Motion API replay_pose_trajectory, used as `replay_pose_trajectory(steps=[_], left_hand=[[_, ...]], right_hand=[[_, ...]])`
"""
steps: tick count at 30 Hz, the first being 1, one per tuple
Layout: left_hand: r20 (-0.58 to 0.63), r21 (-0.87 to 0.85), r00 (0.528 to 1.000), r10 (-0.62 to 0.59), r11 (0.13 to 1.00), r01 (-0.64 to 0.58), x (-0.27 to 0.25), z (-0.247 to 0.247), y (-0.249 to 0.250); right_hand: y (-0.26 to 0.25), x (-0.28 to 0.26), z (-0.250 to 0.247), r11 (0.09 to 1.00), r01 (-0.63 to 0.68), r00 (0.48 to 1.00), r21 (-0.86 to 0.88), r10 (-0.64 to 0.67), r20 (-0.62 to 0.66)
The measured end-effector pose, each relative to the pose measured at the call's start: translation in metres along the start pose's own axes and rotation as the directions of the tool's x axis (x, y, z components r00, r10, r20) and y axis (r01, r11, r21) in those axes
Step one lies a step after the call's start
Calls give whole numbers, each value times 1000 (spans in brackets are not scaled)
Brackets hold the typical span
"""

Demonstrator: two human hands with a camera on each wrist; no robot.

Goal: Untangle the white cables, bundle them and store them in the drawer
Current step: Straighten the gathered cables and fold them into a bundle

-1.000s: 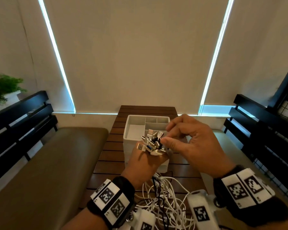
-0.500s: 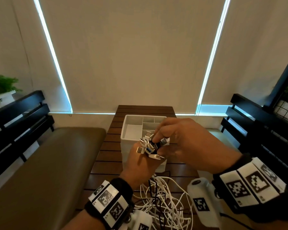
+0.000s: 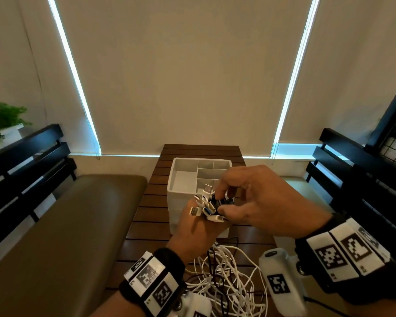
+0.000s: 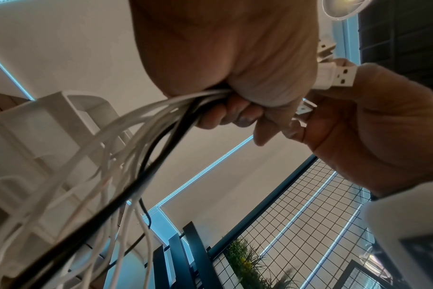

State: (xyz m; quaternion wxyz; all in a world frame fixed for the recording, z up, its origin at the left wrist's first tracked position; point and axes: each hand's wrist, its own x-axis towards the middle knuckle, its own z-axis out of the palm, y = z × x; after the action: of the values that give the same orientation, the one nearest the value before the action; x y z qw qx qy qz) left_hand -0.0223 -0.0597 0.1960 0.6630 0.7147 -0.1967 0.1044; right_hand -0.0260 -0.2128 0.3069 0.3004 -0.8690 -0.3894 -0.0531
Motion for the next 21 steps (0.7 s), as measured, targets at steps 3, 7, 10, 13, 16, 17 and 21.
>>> replay_pose_trajectory(steps=[3, 7, 10, 13, 16, 17, 21], left_hand=[[-9, -10, 1000, -25, 1000, 25, -2, 0, 1], [-19, 107, 1000, 13, 994, -11, -2, -2, 2], [-19, 113, 999, 28, 993, -26, -2, 0, 4], [-6, 99, 999, 45, 994, -44, -1, 1, 10], [1, 122, 999, 37, 992, -37, 1, -3, 17], [0, 98, 999, 33, 995, -33, 1, -3, 18], [3, 44, 1000, -5, 999, 5, 1, -3, 16]], right_hand=[[3, -5, -3, 997, -41, 997, 66, 45, -66], [6, -10, 0, 997, 4, 994, 81, 4, -106], [6, -8, 4, 997, 28, 995, 66, -21, -100], [7, -8, 0, 993, 1, 993, 120, 13, -121], [11, -11, -8, 953, -103, 988, 286, 132, -83], [11, -12, -9, 941, -126, 987, 314, 150, -53], [11, -12, 0, 945, -107, 987, 308, 139, -84]])
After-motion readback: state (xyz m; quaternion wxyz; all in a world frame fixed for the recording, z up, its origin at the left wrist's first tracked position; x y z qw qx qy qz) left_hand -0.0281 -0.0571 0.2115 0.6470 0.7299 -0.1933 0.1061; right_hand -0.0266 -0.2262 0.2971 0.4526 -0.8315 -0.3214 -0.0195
